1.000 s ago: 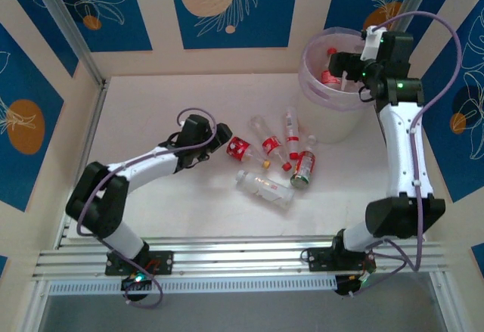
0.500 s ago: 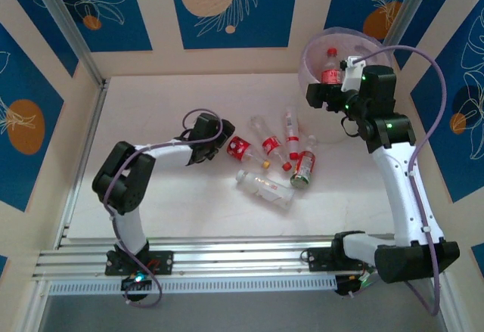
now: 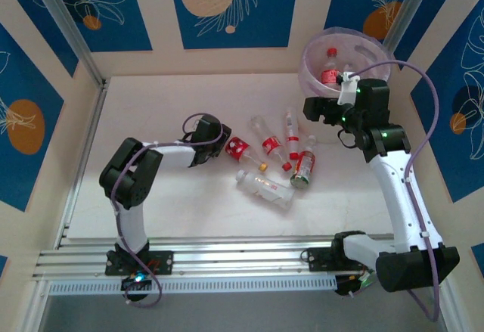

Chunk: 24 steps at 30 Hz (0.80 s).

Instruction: Put the plastic bottles in the bin

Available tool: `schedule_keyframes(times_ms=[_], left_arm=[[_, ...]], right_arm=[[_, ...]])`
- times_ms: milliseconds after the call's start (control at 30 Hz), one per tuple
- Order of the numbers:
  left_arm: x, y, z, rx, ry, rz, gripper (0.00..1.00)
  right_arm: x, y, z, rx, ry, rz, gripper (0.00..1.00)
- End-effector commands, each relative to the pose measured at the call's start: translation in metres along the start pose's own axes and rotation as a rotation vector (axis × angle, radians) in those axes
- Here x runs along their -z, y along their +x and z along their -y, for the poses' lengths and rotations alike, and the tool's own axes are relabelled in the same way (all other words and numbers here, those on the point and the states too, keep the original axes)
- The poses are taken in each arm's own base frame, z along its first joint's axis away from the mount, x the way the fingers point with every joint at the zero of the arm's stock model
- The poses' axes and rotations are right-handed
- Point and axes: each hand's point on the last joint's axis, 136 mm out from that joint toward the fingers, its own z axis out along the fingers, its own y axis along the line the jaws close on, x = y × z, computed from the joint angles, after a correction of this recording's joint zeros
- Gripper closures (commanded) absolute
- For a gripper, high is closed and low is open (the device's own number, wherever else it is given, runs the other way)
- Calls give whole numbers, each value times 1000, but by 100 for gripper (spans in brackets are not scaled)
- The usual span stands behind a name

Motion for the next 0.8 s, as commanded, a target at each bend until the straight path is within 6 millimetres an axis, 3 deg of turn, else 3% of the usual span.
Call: schedule_keyframes(times_ms=[0, 367, 567, 767], left_arm=[[-1, -8, -6, 18, 3, 18, 42], [29, -28, 64, -19, 267, 38, 44], [62, -17, 107, -110, 397, -38, 45], [98, 7, 135, -180, 531, -151, 44]], right_arm=[[6, 4, -12, -10, -50, -4, 6], [-8, 21, -71, 87, -205, -85, 6], [-26, 44, -110, 188, -287, -175, 6], [-61, 78, -134, 200, -367, -335, 6]])
